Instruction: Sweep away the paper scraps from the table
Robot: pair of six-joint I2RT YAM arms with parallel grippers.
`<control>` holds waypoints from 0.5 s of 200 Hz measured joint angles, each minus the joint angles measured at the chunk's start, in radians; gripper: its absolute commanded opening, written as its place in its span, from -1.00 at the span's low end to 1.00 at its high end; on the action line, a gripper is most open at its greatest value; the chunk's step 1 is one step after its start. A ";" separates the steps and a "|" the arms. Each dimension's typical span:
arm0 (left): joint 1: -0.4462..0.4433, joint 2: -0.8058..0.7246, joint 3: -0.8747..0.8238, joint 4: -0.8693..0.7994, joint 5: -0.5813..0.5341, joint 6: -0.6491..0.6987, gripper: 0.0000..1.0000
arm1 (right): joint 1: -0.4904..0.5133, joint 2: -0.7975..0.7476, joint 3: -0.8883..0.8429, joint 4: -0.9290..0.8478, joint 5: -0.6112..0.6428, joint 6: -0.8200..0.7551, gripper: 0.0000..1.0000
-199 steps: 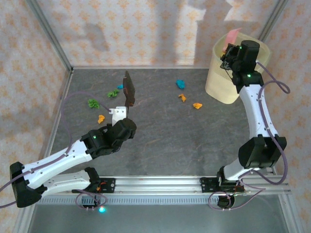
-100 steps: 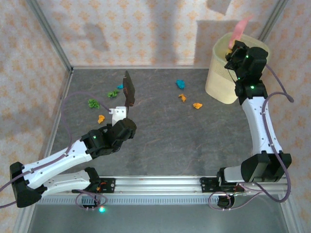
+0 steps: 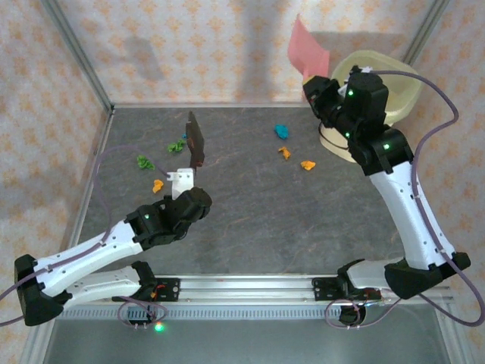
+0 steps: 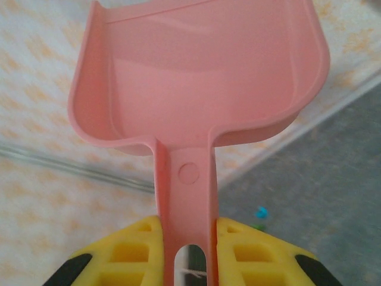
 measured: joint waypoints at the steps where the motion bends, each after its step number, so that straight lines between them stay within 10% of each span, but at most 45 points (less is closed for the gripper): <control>1: 0.000 -0.001 0.000 0.000 -0.001 -0.001 -1.00 | 0.002 -0.001 -0.001 -0.003 0.001 -0.005 -1.00; 100: 0.000 -0.176 -0.072 -0.001 -0.132 -0.078 -1.00 | 0.144 -0.245 -0.570 -0.229 0.061 -0.372 -1.00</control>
